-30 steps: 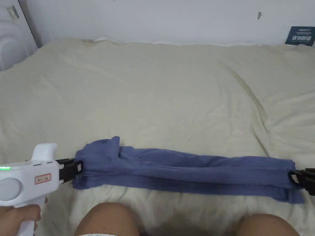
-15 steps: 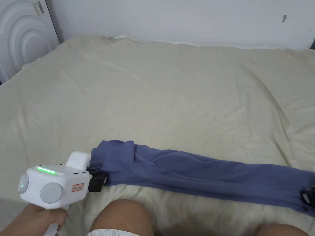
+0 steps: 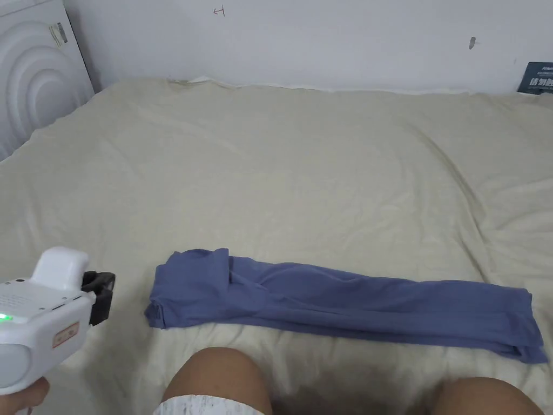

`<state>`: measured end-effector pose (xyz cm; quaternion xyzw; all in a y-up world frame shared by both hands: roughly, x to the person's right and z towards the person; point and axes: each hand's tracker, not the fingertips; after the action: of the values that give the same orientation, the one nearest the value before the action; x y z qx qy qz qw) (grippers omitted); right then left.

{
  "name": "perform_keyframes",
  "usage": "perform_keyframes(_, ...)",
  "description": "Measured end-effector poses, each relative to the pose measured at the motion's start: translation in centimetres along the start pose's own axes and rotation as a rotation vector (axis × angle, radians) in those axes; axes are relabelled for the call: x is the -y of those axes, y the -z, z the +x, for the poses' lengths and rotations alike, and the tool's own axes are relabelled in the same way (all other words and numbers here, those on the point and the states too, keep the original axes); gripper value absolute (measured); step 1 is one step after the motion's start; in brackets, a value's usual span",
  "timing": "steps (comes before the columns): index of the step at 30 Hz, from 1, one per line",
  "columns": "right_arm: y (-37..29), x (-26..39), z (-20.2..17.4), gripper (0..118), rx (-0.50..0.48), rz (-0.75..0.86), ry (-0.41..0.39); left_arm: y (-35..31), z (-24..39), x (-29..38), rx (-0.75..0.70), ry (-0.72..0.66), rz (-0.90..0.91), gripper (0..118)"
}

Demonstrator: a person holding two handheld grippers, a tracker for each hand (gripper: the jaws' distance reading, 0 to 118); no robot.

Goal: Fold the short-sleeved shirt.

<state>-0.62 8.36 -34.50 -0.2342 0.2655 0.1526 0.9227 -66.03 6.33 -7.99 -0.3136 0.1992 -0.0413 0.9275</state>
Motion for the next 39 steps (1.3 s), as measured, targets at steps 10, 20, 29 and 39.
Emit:
perform_keyframes(10,-2.4,-6.0,-5.5,0,-0.085,0.086,-0.067,4.1,0.9,-1.2,0.210,-0.095,-0.053,0)
perform_keyframes(20,2.7,-6.0,-7.8,0,-0.139,0.032,-0.083,11.5,-5.4,0.9,0.546,-0.396,-0.223,0)
perform_keyframes(29,6.0,-7.3,-9.0,0,-0.161,-0.024,-0.090,19.2,-8.8,1.8,0.782,-0.540,-0.318,0)
perform_keyframes(39,9.7,-9.3,-11.4,0,-0.187,-0.078,-0.116,24.3,-11.3,4.0,0.977,-0.665,-0.388,41)
